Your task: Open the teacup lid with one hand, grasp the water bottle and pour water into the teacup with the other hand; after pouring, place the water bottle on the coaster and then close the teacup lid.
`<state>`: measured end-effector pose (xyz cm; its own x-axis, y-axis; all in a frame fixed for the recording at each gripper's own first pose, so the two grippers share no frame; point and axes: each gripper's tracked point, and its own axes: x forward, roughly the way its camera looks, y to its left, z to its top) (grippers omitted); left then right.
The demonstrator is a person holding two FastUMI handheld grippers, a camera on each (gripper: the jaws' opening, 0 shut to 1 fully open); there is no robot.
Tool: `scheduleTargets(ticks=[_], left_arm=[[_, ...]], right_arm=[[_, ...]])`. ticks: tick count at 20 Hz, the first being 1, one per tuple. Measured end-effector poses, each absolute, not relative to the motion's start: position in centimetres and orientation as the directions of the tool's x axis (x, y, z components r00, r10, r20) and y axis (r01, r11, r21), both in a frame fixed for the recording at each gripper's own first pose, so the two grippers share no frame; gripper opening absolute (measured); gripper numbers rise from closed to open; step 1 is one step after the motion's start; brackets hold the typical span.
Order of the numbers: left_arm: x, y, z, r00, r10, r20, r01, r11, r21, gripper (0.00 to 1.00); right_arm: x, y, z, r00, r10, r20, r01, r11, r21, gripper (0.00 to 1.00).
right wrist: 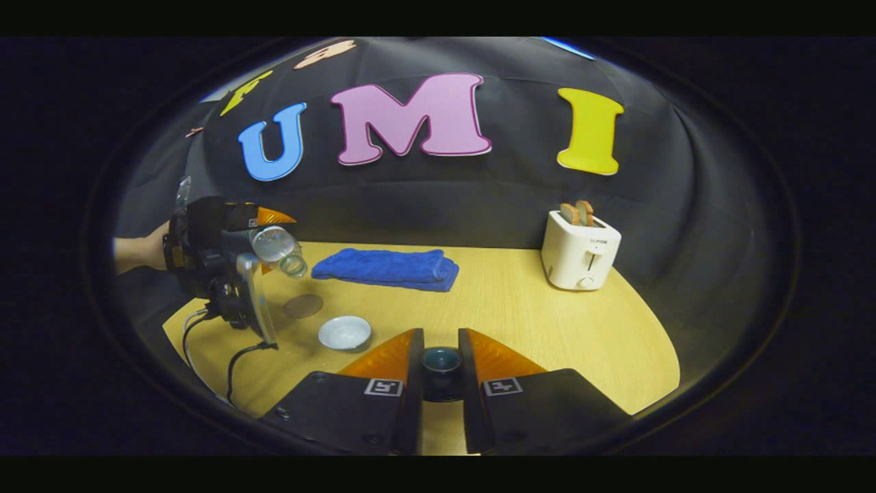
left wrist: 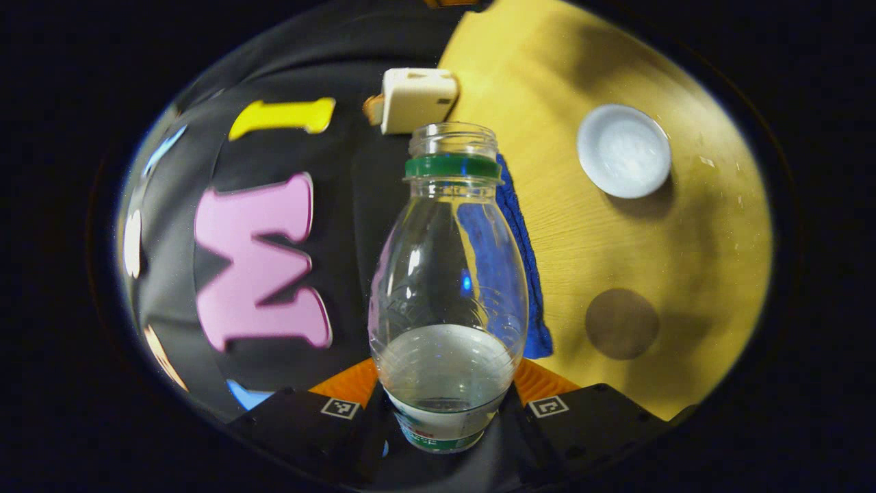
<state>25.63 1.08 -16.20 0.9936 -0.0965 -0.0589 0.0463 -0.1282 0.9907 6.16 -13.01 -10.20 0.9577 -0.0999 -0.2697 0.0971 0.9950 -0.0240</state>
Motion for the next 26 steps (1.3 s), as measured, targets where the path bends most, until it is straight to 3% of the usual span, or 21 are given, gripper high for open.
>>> scheduleTargets(ticks=[6,8,9,10,12,14,19,26], left_arm=[[23.0,3.2,-14.1,0.992,-0.121,-0.039,0.092,0.475,0.875,0.75],[22.4,3.1,-13.7,0.988,-0.147,-0.039,0.127,0.652,0.747,0.74],[22.6,3.3,-13.7,0.989,-0.147,-0.022,0.124,0.736,0.666,0.74],[23.0,3.9,-14.4,0.99,-0.138,-0.019,0.124,0.814,0.568,0.74],[22.6,3.4,-15.0,0.989,-0.151,0.003,0.14,0.925,0.354,0.75],[22.7,3.6,-15.8,0.988,-0.152,0.016,0.146,0.968,0.203,0.74],[23.6,3.0,-18.1,0.984,-0.174,0.02,0.174,0.985,0.01,0.75],[26.9,1.7,-22.0,0.978,-0.207,-0.017,0.208,0.976,0.064,0.76]], right_arm=[[7.4,-9.8,-7.4,0.965,-0.049,-0.259,0.032,0.997,-0.072,0.28],[8.2,-8.6,-6.9,0.968,-0.03,-0.248,0.012,0.997,-0.073,0.27],[8.8,-8.0,-6.7,0.971,-0.02,-0.24,0.003,0.998,-0.069,0.22],[9.3,-7.5,-6.7,0.973,-0.01,-0.233,-0.005,0.998,-0.063,0.27],[10.2,-6.5,-7.1,0.975,0.0,-0.223,-0.012,0.999,-0.053,0.27],[11.3,-5.7,-8.0,0.976,0.015,-0.218,-0.021,0.999,-0.027,0.28],[13.7,-4.9,-10.4,0.982,0.034,-0.184,-0.035,0.999,0.001,0.28],[14.3,-4.9,-13.6,0.979,0.04,-0.202,-0.038,0.999,0.013,0.24]])
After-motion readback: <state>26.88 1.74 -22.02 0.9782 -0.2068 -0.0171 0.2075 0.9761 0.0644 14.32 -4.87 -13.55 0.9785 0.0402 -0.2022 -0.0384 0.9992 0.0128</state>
